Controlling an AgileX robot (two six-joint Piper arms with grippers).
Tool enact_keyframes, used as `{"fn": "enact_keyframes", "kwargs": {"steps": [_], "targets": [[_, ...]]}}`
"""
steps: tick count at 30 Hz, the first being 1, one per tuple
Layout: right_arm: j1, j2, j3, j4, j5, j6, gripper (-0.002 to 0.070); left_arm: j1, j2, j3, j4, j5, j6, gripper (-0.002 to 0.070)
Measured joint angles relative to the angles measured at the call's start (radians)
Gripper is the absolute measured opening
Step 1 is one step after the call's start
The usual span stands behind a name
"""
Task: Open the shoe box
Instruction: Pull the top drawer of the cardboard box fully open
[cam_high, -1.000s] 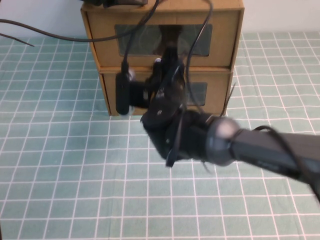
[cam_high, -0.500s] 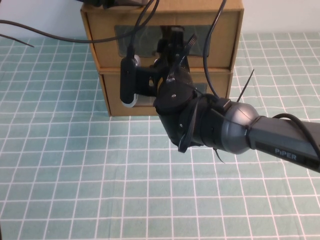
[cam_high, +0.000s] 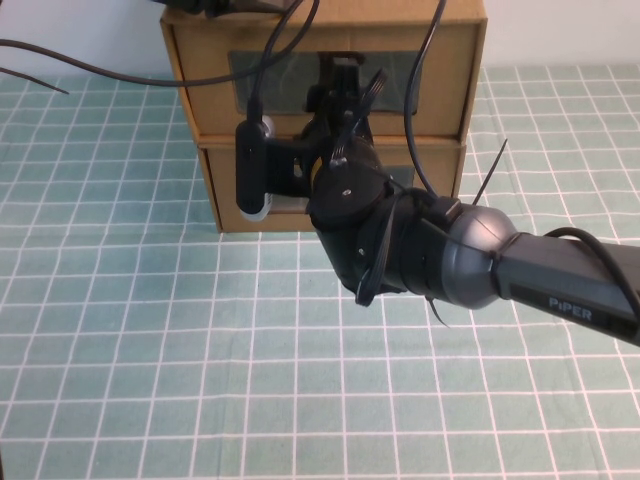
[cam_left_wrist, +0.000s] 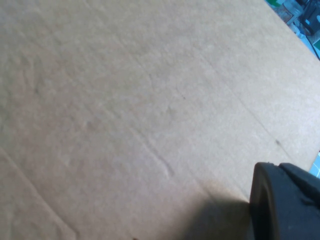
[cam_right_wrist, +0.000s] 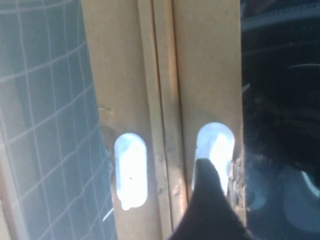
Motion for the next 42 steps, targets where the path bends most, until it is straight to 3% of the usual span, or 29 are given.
{"fn": "enact_keyframes", "kwargs": {"steps": [12, 26, 42], "targets": [[0.0, 0.033, 0.0, 0.003, 0.14, -0.082, 0.0403, 0.0, 0.0, 0.0, 0.0, 0.0, 0.002, -0.0008], [0.0, 0.033, 0.0, 0.003, 0.072, -0.124, 0.0403, 0.0, 0.0, 0.0, 0.002, 0.0, 0.002, -0.0008], [0.0, 0.033, 0.0, 0.003, 0.156, -0.11, 0.0403, 0.004, 0.0, 0.0, -0.044, -0.018, -0.066, -0.0008]]}}
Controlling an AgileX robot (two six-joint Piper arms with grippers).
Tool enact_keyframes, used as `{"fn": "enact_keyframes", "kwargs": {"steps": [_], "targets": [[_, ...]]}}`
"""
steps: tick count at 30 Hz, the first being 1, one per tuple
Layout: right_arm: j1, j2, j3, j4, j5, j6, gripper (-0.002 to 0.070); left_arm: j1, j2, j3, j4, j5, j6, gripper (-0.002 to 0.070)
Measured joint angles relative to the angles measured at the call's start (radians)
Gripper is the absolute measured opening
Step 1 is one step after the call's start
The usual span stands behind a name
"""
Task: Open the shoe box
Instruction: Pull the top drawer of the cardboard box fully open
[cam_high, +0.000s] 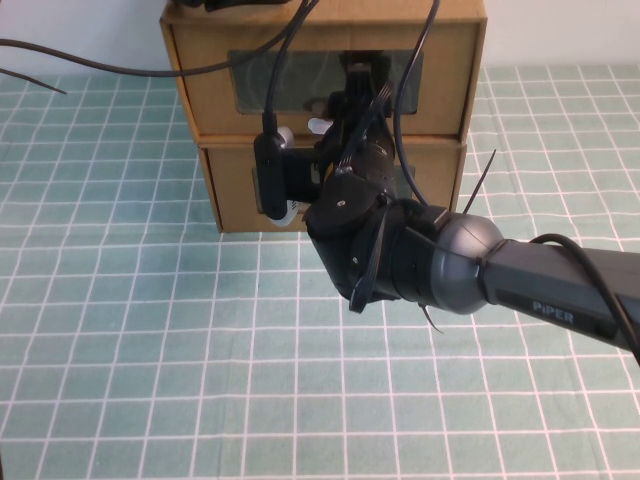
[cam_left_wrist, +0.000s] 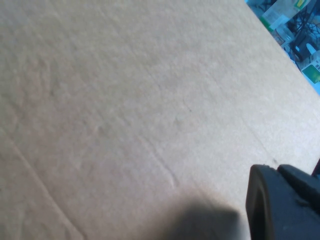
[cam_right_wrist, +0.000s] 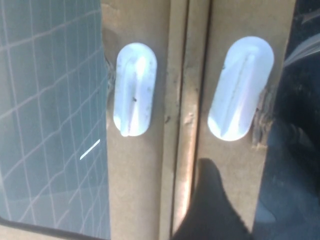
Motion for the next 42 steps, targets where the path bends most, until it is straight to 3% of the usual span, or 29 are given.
{"fn": "enact_keyframes", "kwargs": {"steps": [24, 33, 37, 42], "targets": [[0.0, 0.0, -0.013, 0.0, -0.071, 0.0, 0.0382, 0.002, 0.001, 0.0, 0.0, 0.0, 0.0, -0.0006], [0.0, 0.002, -0.034, 0.008, -0.11, 0.077, 0.038, 0.003, 0.001, 0.0, 0.0, 0.0, 0.002, -0.0006], [-0.002, 0.002, -0.034, 0.006, -0.133, 0.08, 0.0327, 0.003, 0.001, 0.0, 0.0, 0.0, 0.003, -0.0006], [-0.011, 0.01, -0.034, 0.012, -0.151, 0.08, 0.0162, 0.003, 0.001, 0.0, 0.0, 0.0, 0.009, -0.0006]]}}
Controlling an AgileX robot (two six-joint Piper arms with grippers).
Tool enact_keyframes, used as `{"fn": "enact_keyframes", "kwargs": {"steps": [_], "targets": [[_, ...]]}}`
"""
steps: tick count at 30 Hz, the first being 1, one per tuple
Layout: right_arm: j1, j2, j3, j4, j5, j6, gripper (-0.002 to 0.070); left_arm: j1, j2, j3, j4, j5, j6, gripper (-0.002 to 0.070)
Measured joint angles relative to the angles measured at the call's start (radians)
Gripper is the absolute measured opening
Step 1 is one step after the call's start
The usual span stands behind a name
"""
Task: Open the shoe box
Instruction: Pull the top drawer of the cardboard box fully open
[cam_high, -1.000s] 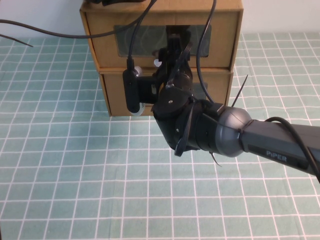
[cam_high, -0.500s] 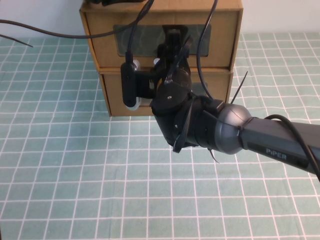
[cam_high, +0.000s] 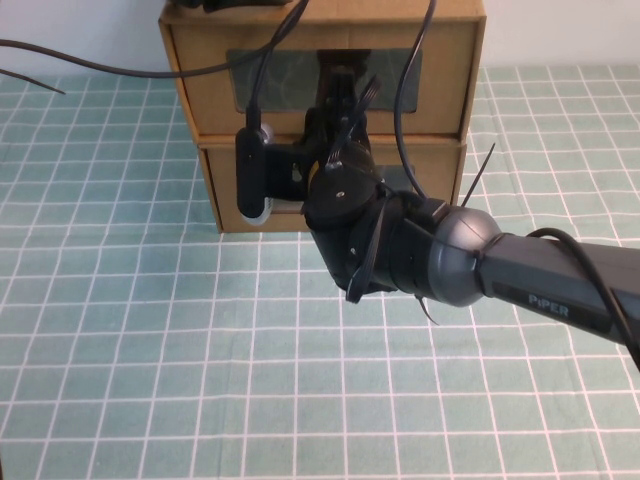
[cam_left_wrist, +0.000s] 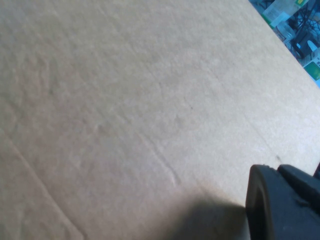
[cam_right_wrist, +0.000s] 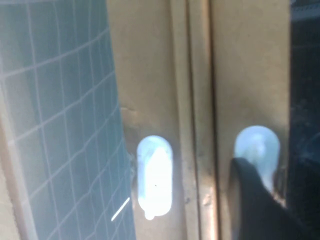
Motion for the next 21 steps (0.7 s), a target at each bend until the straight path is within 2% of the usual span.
{"fn": "enact_keyframes", "kwargs": {"steps": [7, 21], "targets": [[-0.003, 0.006, 0.0, 0.012, -0.006, 0.002, 0.002, 0.0, 0.0, 0.0, 0.0, 0.003, 0.011, -0.0006], [-0.003, 0.006, 0.0, 0.015, -0.007, 0.043, 0.0009, 0.0, 0.0, 0.0, 0.0, 0.004, 0.011, -0.0006]]}}
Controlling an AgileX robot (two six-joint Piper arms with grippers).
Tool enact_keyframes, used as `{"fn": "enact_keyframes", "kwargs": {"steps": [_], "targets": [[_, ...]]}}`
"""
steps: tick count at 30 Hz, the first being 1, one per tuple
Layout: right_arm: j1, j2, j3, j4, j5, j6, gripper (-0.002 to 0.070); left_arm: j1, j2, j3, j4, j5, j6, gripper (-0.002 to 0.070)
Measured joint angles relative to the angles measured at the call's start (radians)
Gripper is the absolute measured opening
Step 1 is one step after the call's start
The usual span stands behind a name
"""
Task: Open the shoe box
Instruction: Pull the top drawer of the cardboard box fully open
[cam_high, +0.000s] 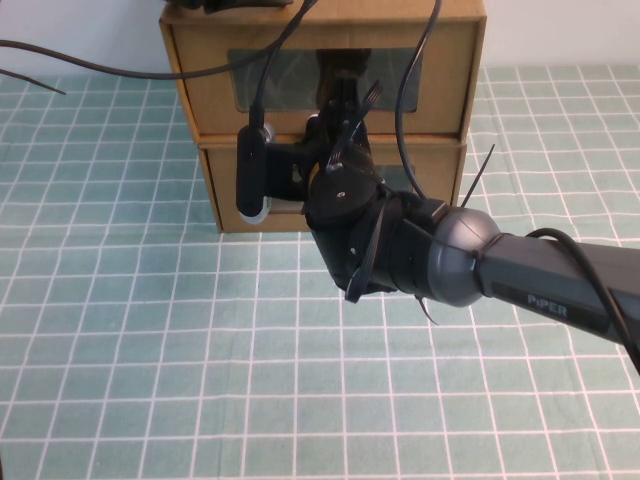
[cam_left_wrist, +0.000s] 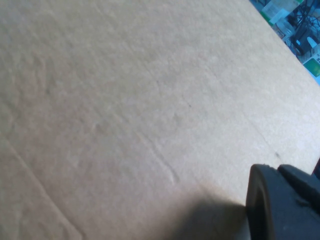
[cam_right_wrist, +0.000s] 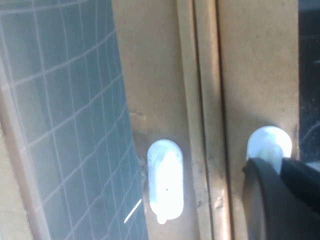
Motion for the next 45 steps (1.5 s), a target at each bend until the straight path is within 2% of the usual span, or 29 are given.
{"fn": "enact_keyframes", "kwargs": {"steps": [21, 28, 33, 37, 40, 43, 45], "targets": [[0.089, -0.101, 0.134, -0.001, 0.074, 0.081, 0.0008, 0.002, 0.0, 0.0, 0.012, 0.002, 0.0, -0.0006], [0.185, -0.188, 0.267, -0.003, 0.16, 0.126, -0.0003, 0.004, 0.0, 0.0, 0.029, -0.005, 0.004, -0.0006], [0.279, -0.293, 0.402, 0.016, 0.288, 0.23, -0.001, 0.006, 0.0, -0.002, 0.035, -0.011, 0.004, -0.0006], [0.367, -0.337, 0.477, 0.039, 0.32, 0.3, -0.0011, 0.006, 0.0, -0.002, 0.035, -0.01, 0.004, -0.0006], [0.388, -0.339, 0.484, 0.003, 0.323, 0.346, -0.0012, 0.006, 0.0, -0.002, 0.036, -0.012, 0.004, -0.0006], [0.37, -0.339, 0.454, -0.006, 0.284, 0.359, 0.0007, 0.006, 0.0, -0.002, 0.036, -0.012, 0.004, -0.0006], [0.345, -0.337, 0.423, -0.011, 0.247, 0.361, 0.0057, 0.006, 0.0, -0.002, 0.036, -0.012, 0.004, -0.0006]]}}
